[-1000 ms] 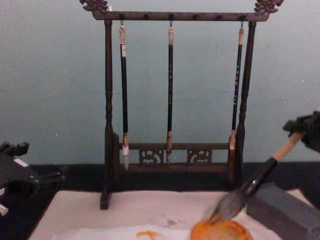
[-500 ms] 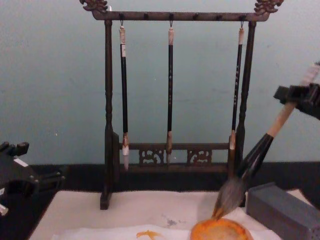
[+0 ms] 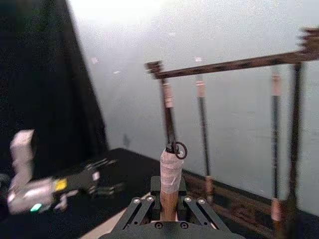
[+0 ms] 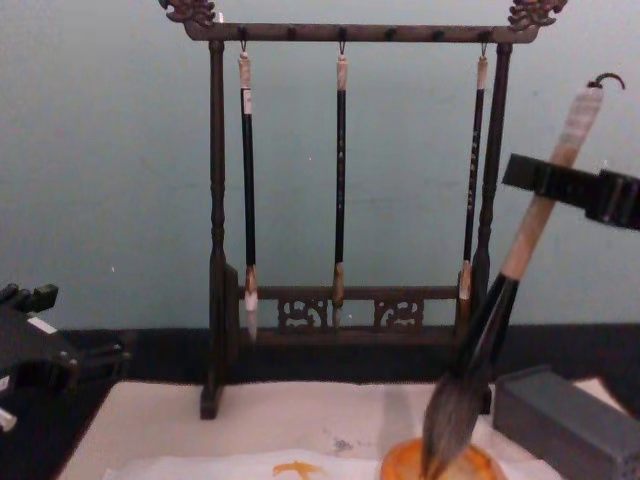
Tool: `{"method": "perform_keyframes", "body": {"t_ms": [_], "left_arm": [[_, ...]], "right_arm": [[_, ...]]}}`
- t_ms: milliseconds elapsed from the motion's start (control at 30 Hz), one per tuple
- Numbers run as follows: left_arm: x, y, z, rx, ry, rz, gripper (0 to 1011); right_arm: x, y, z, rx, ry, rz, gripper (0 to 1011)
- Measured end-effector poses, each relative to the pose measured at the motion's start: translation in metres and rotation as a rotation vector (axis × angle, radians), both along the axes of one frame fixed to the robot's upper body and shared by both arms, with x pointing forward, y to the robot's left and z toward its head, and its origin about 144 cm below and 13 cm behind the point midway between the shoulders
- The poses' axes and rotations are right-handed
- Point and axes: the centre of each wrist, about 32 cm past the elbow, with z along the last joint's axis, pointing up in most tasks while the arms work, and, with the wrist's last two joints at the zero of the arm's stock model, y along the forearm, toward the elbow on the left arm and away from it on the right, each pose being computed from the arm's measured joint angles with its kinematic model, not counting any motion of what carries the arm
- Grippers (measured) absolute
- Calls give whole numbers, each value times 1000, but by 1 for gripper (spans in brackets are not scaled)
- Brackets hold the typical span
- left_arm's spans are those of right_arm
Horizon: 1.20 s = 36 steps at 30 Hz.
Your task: Pick up the brush from the inkstone, write on the paper, then place the brush back to its original position.
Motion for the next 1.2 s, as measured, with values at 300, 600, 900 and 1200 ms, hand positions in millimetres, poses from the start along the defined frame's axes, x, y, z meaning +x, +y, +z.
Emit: {"method": "perform_keyframes", "body": {"t_ms": [300, 600, 900, 1200], "left_arm": [[0, 0, 0, 0, 0, 0, 1010], [0, 0, 0, 0, 0, 0, 1010], [0, 0, 0, 0, 0, 0, 1010], [0, 0, 0, 0, 0, 0, 1010]], "right_arm": [[-15, 3, -10, -70, -105, 103, 173], [-25, 5, -15, -108, -145, 169, 173], [-32, 10, -18, -135, -159, 209, 173], [-38, 15, -17, -136, -172, 247, 173]]}}
